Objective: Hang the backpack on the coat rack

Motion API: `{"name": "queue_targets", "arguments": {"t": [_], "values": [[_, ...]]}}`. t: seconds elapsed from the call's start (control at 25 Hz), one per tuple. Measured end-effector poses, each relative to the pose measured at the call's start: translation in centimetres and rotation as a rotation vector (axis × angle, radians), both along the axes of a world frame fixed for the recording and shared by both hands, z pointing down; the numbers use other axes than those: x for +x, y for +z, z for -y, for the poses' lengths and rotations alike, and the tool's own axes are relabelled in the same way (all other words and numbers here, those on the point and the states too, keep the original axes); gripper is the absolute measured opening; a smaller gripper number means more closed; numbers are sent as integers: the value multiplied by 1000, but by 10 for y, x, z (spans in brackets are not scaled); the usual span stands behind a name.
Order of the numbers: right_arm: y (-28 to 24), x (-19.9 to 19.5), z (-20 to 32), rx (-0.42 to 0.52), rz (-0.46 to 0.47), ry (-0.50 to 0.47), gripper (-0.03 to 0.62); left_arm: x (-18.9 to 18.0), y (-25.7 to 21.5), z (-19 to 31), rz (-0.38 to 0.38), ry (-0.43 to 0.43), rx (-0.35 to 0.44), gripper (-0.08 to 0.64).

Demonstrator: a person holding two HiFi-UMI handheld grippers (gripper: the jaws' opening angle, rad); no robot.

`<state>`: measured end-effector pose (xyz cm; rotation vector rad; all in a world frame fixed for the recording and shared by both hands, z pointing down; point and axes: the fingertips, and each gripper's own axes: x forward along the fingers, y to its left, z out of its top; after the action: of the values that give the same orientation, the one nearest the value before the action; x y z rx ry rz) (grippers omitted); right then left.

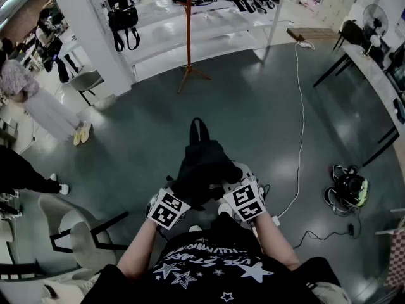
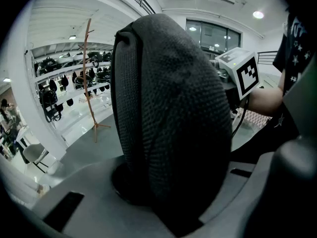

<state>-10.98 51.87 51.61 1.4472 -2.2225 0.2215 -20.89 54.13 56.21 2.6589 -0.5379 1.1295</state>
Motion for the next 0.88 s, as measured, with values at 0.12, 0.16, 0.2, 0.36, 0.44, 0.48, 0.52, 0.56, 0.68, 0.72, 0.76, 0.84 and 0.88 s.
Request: {"name": "queue_targets", "arguments": {"t": [0.12,0.16,0.2,0.36,0.44,0.48,0.52,0.56,0.68,0.72,0.76,0.84,0.88], "values": [[-2,-30,-12,9,11,-1,78,-31,-1,-7,-8,10,17,84],[-2,-39,-16,10,14,2,78,-40,-1,-11,-12,13,20,84],[-2,-47,-20,10,13,6,78,-48,0,-13,-16,16,21,84],[-2,-74,-37,10,-5,14,78,-75,2,-27,-29,32,18,84],[-3,-81,-45,8,-10,18,78,-82,1,-34,-28,58,15,84],[-3,-83,-49,7,-10,19,77,-84,0,-37,-28,72,14,84],[-3,-85,-52,5,-11,20,78,-86,0,-40,-29,82,11,84],[-3,-88,-54,3,-13,19,77,-88,1,-43,-32,89,8,84],[0,-98,-57,2,-28,19,77,-97,6,-47,-51,84,-2,84],[0,-101,-57,1,-33,19,77,-100,8,-47,-58,76,-8,84],[0,-103,-56,0,-37,21,77,-102,8,-46,-65,68,-15,84],[0,-104,-54,-4,-41,28,77,-101,7,-40,-75,59,-25,84],[0,-102,-52,-7,-41,32,75,-99,7,-37,-74,58,-26,84]]}}
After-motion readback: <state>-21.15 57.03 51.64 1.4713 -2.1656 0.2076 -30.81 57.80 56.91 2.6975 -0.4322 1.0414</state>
